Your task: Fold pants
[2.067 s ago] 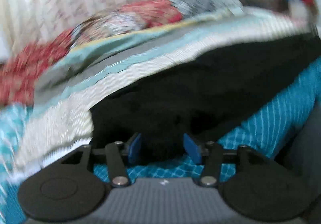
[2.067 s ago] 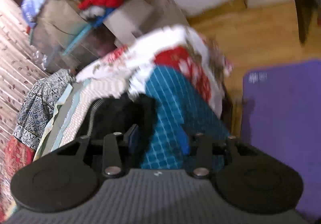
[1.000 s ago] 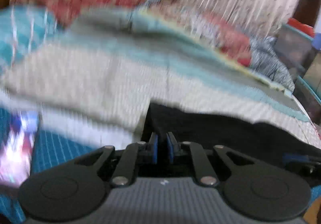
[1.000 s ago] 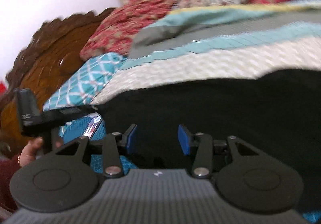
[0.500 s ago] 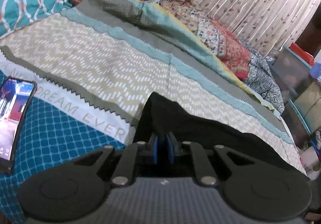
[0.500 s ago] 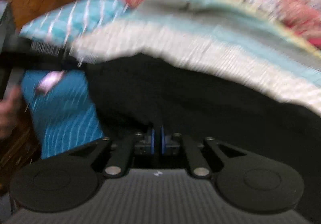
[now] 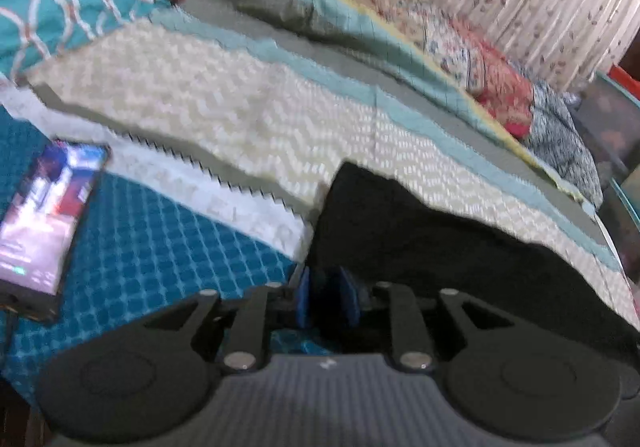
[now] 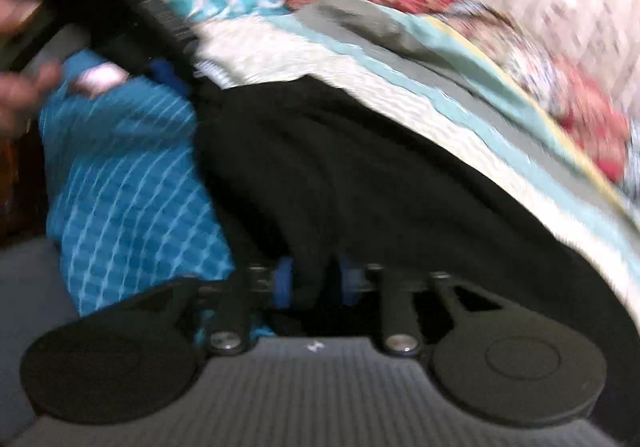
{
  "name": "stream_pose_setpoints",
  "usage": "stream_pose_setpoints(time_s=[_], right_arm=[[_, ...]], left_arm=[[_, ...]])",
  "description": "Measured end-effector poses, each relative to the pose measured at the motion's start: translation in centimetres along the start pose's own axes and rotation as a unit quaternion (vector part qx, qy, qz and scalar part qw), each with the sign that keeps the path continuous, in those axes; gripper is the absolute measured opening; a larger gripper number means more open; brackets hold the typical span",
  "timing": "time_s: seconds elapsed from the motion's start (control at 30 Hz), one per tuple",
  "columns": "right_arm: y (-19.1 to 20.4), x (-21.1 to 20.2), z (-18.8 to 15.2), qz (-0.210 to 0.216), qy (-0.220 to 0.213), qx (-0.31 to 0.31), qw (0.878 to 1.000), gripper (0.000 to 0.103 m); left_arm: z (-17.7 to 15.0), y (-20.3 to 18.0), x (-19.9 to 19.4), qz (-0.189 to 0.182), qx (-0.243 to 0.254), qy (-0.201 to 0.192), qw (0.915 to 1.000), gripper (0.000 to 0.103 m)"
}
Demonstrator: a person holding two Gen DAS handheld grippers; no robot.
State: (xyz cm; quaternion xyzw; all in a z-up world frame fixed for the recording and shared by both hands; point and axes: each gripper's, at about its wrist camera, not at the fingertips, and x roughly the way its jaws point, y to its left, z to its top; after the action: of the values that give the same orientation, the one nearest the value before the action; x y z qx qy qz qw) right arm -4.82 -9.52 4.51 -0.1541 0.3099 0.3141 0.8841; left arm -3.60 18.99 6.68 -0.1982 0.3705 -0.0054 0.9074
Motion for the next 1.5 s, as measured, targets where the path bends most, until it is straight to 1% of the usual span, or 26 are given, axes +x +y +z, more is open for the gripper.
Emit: stream_pose_setpoints(time_s=[0.03, 0.13, 0.2, 0.23, 0.3, 0.37, 0.43, 0.47, 0.53, 0.63, 0.7, 0.73, 0.8, 0.83, 0.9, 0.93, 1.0, 1.03, 1.07, 1.2, 1.23, 1.27, 1.33, 1.37, 1.4, 1.5], right_arm=[[-0.9, -0.8, 0.1, 0.012, -0.008, 0.029, 0.999, 0.048], [-3.2, -3.4, -0.6, 0.033, -0.032, 0.100, 0.994, 0.048], [-4.5, -4.6, -1.4, 0.034, -0.045, 0.145, 0.988, 0.048], [-4.8, -4.9, -1.9, 0.032, -0.049, 0.164, 0.985, 0.048], [-6.1, -4.8, -2.4, 0.024, -0.053, 0.204, 0.977, 0.047], [-7.2, -4.4, -3.0, 0.013, -0.043, 0.242, 0.969, 0.046], [-8.1, -3.9, -3.8, 0.009, -0.031, 0.276, 0.961, 0.040], [-8.5, -3.5, -4.5, 0.012, -0.017, 0.296, 0.955, 0.039], [-8.9, -2.2, -6.1, 0.022, 0.039, 0.332, 0.942, 0.039], [-8.7, -3.6, -6.8, 0.037, 0.018, 0.333, 0.942, 0.038], [-9.7, -5.6, -7.0, 0.023, -0.016, 0.337, 0.941, 0.039], [-10.6, -7.0, -7.4, 0.008, -0.038, 0.349, 0.936, 0.040], [-13.3, -10.3, -9.0, -0.022, -0.080, 0.393, 0.916, 0.040], [-14.9, -12.3, -10.3, -0.043, -0.102, 0.421, 0.900, 0.040], [-17.2, -15.9, -12.8, -0.088, -0.141, 0.456, 0.874, 0.042], [-17.9, -17.9, -14.1, -0.118, -0.160, 0.466, 0.862, 0.043], [-19.1, -22.0, -17.1, -0.191, -0.193, 0.491, 0.828, 0.051], [-19.5, -23.9, -18.8, -0.228, -0.208, 0.509, 0.804, 0.057], [-20.0, -25.9, -20.8, -0.265, -0.223, 0.533, 0.772, 0.064], [-21.7, -30.4, -27.2, -0.354, -0.248, 0.604, 0.670, 0.072], [-22.2, -31.0, -28.3, -0.362, -0.248, 0.620, 0.650, 0.076], [-22.6, -31.4, -29.5, -0.361, -0.251, 0.636, 0.634, 0.078], [-23.7, -31.2, -30.4, -0.351, -0.257, 0.657, 0.616, 0.078], [-24.1, -31.3, -30.9, -0.348, -0.260, 0.663, 0.610, 0.078], [-24.5, -31.3, -31.2, -0.344, -0.264, 0.663, 0.610, 0.078], [-26.0, -30.9, -31.2, -0.334, -0.262, 0.662, 0.618, 0.078]], left_arm=[[0.2, 0.1, -0.6, 0.001, -0.005, -0.010, 0.9999, 0.021], [1.1, 0.0, -2.4, -0.015, -0.030, -0.038, 0.9987, 0.022], [1.7, -1.0, -2.8, -0.034, -0.029, -0.046, 0.9980, 0.022], [2.0, -2.0, -2.6, -0.045, -0.018, -0.046, 0.9978, 0.022], [2.1, -4.5, -1.4, -0.067, 0.015, -0.034, 0.9971, 0.022], [1.8, -7.2, 0.2, -0.089, 0.044, -0.012, 0.9950, 0.022], [0.8, -9.9, 2.2, -0.107, 0.079, 0.012, 0.9911, 0.023], [0.2, -10.9, 3.2, -0.104, 0.092, 0.026, 0.9900, 0.023], [-1.1, -11.9, 5.0, -0.092, 0.107, 0.062, 0.9881, 0.024], [-3.1, -11.8, 7.4, -0.032, 0.138, 0.126, 0.9819, 0.023], [-3.6, -11.0, 7.1, -0.035, 0.136, 0.129, 0.9817, 0.023], [-3.4, -10.8, 6.8, -0.036, 0.133, 0.130, 0.9820, 0.023], [-2.8, -11.0, 6.4, -0.026, 0.125, 0.133, 0.9829, 0.023], [-2.5, -11.2, 6.1, -0.021, 0.119, 0.132, 0.9838, 0.024], [-1.5, -12.1, 5.4, -0.019, 0.112, 0.122, 0.9860, 0.033], [-1.1, -12.6, 5.2, -0.023, 0.112, 0.115, 0.9867, 0.035], [-0.7, -14.1, 4.8, -0.033, 0.119, 0.102, 0.9872, 0.038], [-0.7, -14.9, 4.8, -0.038, 0.122, 0.099, 0.9868, 0.038], [-0.7, -15.7, 4.8, -0.044, 0.125, 0.099, 0.9862, 0.038], [-1.8, -19.1, 6.1, -0.058, 0.140, 0.118, 0.9814, 0.041], [-2.2, -19.8, 6.6, -0.057, 0.142, 0.127, 0.9800, 0.041], [-2.6, -20.4, 7.1, -0.057, 0.143, 0.136, 0.9787, 0.042], [-3.5, -21.2, 7.9, -0.060, 0.141, 0.156, 0.9757, 0.042], [-3.9, -21.6, 8.2, -0.060, 0.141, 0.164, 0.9744, 0.043], [-4.4, -22.0, 8.4, -0.058, 0.144, 0.171, 0.9730, 0.044], [-5.4, -22.8, 8.5, -0.049, 0.157, 0.175, 0.9707, 0.046]])
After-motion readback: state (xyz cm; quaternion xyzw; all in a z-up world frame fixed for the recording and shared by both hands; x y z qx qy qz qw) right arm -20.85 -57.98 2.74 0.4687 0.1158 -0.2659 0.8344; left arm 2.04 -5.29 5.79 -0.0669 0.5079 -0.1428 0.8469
